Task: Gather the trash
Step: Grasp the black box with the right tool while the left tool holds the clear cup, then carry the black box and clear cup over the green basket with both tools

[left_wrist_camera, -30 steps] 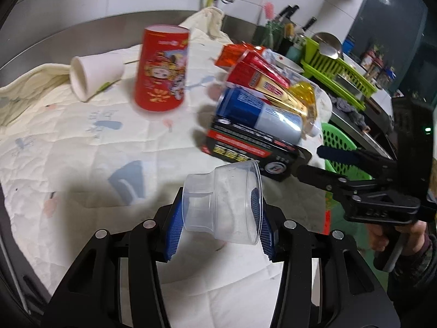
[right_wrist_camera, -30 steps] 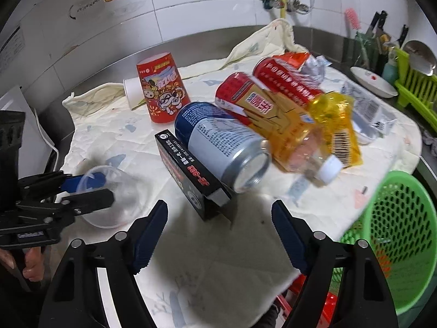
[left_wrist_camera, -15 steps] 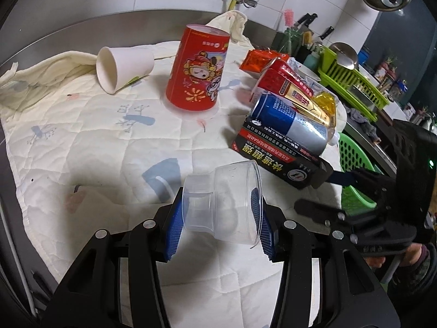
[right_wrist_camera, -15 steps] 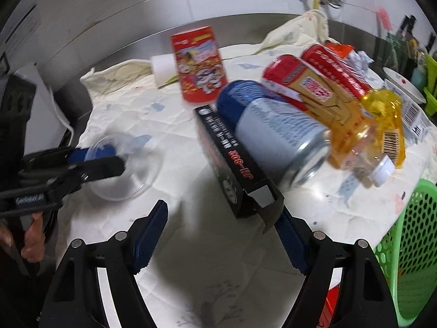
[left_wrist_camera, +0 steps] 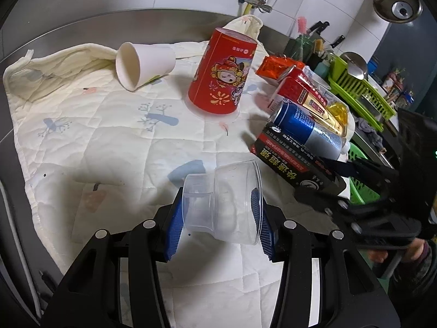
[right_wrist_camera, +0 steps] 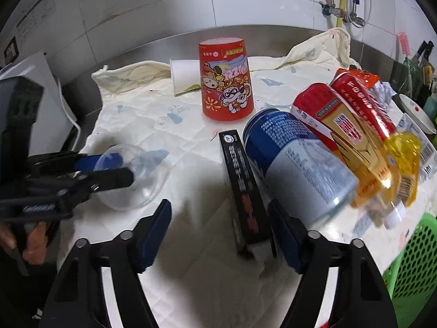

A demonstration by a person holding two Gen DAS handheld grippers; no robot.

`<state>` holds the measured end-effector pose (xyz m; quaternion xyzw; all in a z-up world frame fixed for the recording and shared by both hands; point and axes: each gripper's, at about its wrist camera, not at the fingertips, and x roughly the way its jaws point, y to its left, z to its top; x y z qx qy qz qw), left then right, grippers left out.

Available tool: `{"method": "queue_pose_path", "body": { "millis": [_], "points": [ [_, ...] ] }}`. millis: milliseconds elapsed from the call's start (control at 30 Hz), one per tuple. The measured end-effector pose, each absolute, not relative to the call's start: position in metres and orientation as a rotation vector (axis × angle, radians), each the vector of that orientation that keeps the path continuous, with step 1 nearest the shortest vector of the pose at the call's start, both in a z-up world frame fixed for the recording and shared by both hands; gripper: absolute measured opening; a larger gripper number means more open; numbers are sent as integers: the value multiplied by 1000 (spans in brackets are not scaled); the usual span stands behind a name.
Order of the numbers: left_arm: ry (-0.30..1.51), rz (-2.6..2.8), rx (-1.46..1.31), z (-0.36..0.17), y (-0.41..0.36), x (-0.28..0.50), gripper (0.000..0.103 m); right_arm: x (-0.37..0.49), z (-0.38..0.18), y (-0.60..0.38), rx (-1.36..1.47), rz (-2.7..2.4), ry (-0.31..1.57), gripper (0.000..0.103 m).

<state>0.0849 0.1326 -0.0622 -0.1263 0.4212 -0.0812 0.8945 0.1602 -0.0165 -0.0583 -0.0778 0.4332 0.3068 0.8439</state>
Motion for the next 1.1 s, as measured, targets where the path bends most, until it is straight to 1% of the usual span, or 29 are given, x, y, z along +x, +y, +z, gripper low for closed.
{"method": "queue_pose_path", "body": {
  "millis": [33, 67, 133, 167, 200, 233, 267, 333, 367, 400, 467, 700, 933, 1100],
  "points": [
    [873, -168, -262, -62, 133, 85, 47, 163, -60, -15, -165, 649, 919, 64],
    [873, -167, -263, -62, 134, 85, 47, 166, -61, -13, -167, 650, 922, 60],
    [873, -166, -263, -62, 134, 85, 47, 170, -62, -8, -178, 654, 921, 57],
    [873, -166, -262, -62, 134, 85, 47, 171, -62, -5, -193, 652, 916, 52],
    [872, -167, -262, -62, 134, 85, 47, 171, -62, -4, -203, 648, 913, 50],
    [872, -167, -262, -62, 134, 85, 47, 172, -63, -2, -214, 641, 912, 44],
    [873, -166, -261, -62, 134, 85, 47, 173, -64, -2, -221, 634, 913, 36],
    [872, -167, -261, -62, 134, 85, 47, 174, -64, -3, -216, 628, 912, 29],
    [871, -168, -258, -62, 134, 85, 47, 174, -63, -5, -207, 625, 911, 24],
    [870, -168, -256, -61, 133, 85, 47, 174, -62, -7, -195, 623, 910, 21],
    [867, -172, -251, -59, 132, 86, 47, 172, -60, -11, -191, 613, 909, 19],
    [854, -195, -218, -47, 117, 86, 47, 155, -45, -34, -125, 618, 880, 19],
    [831, -271, -170, -29, 83, 90, 47, 131, -22, -90, -36, 561, 835, 19],
    [822, -360, -128, -20, 42, 99, 47, 122, -10, -142, -8, 455, 808, 19]
  ]
}}
